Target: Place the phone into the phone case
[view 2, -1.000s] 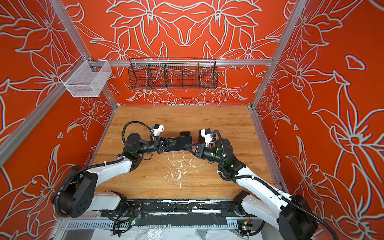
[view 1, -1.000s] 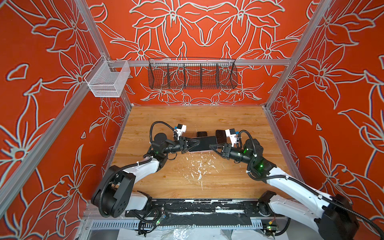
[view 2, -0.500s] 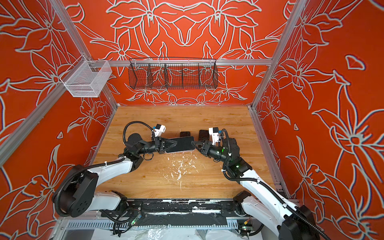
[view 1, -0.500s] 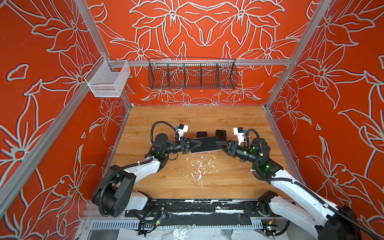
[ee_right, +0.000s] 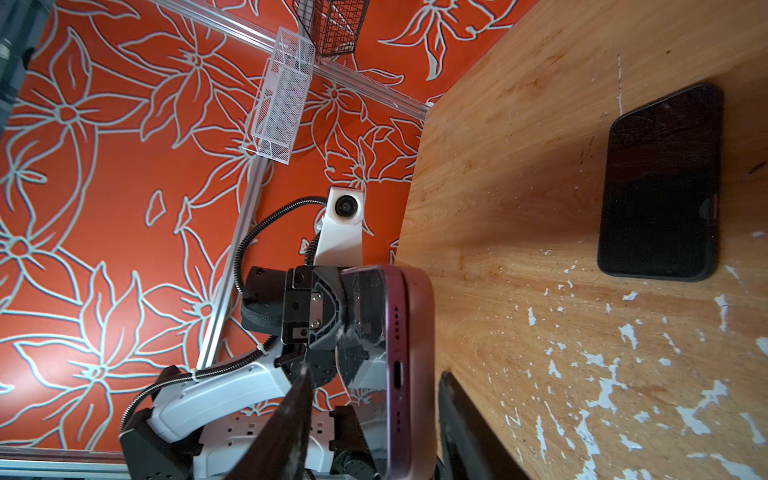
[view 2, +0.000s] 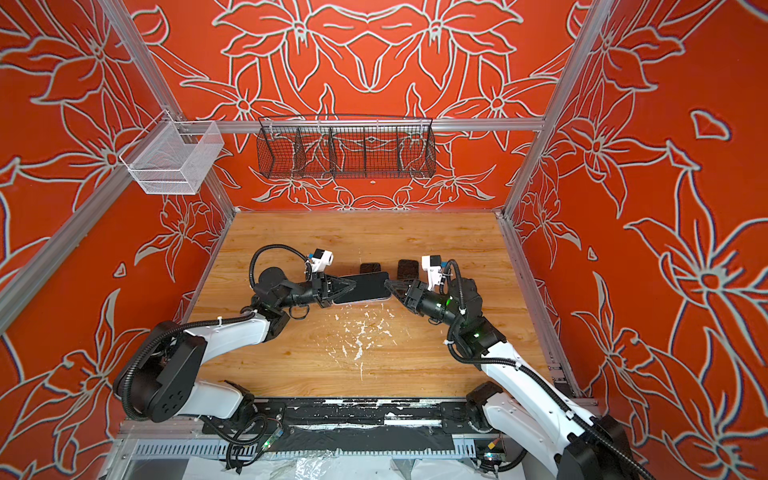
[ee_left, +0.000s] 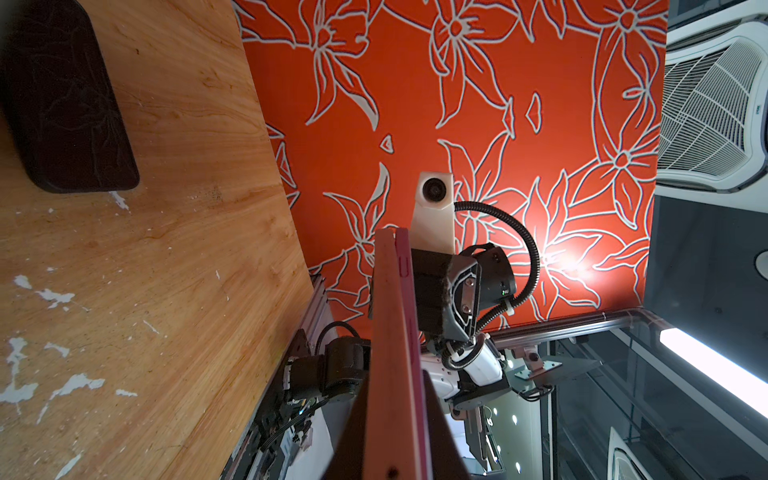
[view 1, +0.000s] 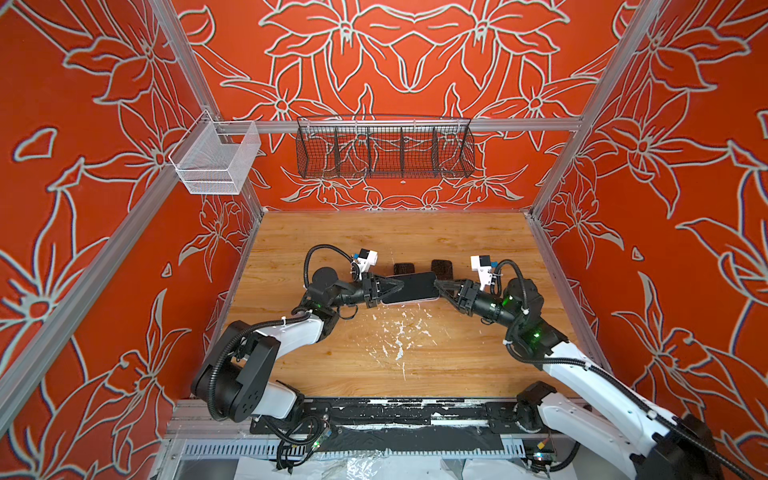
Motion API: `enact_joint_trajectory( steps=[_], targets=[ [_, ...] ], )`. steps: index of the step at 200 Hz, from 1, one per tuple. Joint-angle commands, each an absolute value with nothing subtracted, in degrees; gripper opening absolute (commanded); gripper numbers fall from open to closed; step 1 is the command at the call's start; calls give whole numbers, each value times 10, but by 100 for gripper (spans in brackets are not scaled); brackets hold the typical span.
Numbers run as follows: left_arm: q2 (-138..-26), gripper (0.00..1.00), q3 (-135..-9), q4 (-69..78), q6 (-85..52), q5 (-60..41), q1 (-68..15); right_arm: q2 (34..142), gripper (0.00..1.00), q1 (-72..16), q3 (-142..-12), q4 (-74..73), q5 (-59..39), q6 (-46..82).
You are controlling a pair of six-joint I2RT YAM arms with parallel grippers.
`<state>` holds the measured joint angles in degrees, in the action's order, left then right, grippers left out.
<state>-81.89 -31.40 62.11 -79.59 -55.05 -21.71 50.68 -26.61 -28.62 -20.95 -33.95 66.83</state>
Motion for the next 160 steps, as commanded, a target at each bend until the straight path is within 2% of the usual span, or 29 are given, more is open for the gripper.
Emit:
enact_joint_trajectory(
  steps=[1, 39, 70, 160],
  targets=[
    [-790, 3, -330, 644, -804, -521, -216, 515, 52, -263, -262, -280, -336, 723],
    [-750, 1, -333, 587, -782, -479, -223, 532, 52, -264, -244, -352, -318, 794],
    [-729, 1, -339, 547, -761, -468, -227, 531, 49, -264, -236, -375, -298, 826],
    [-739, 0, -344, 562, -769, -462, -238, 552, 46, -273, -230, -409, -285, 854]
  ],
)
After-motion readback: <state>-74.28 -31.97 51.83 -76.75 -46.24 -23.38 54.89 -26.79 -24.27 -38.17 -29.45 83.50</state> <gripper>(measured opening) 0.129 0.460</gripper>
